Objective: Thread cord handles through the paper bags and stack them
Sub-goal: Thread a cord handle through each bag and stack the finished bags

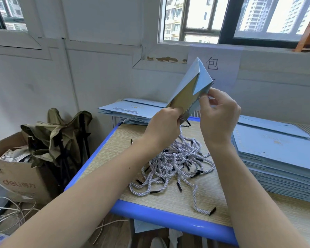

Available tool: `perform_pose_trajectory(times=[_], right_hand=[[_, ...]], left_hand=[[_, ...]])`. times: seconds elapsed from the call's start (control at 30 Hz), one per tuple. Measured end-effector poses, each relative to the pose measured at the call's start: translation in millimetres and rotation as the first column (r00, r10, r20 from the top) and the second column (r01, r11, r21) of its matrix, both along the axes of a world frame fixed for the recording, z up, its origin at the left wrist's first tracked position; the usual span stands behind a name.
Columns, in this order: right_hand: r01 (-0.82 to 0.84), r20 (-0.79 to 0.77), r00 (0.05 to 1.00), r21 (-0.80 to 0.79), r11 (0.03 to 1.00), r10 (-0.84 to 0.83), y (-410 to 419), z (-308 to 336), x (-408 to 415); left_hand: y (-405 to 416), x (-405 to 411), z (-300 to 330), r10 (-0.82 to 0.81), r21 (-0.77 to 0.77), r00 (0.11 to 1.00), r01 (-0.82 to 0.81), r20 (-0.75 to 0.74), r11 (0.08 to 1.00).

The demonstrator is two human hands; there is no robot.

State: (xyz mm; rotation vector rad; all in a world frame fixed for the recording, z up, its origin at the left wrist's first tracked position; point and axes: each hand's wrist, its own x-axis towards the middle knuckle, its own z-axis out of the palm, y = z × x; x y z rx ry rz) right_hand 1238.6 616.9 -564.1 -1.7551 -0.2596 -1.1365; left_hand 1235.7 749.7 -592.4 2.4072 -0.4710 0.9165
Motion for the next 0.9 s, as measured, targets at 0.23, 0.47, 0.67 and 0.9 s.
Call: perform_pose_trajectory(times=[0.23,0.47,0.67,0.9], right_hand=[[-0.069,0.013,0.998,-0.046,0.997,0.069,-1.2,2.1,-2.1],[-0.087,0.032,0.995,-0.094,0.992,0.090,1.6,2.7,-3.0],[-0.052,0.056,0.997,-0.138,0.989,0.060,2.2,1.3,-3.0],[-0.063,0.063,0.995,-0.186,0.981,0.076,2.1,-0.2,-1.5]], left_hand=[[2.0,0.4,-8.0,0.004,-0.116,0.998,0.004,0.067,0.993],[-4.2,-6.2,2.6,-0.084,-0.459,0.995,0.099,0.052,0.883],[-2.3,-6.4,1.6,-0.088,-0.549,0.993,0.115,0.075,0.828],[-1.9,-7.7,-0.2,-0.074,-0.577,0.990,0.131,0.121,0.806]])
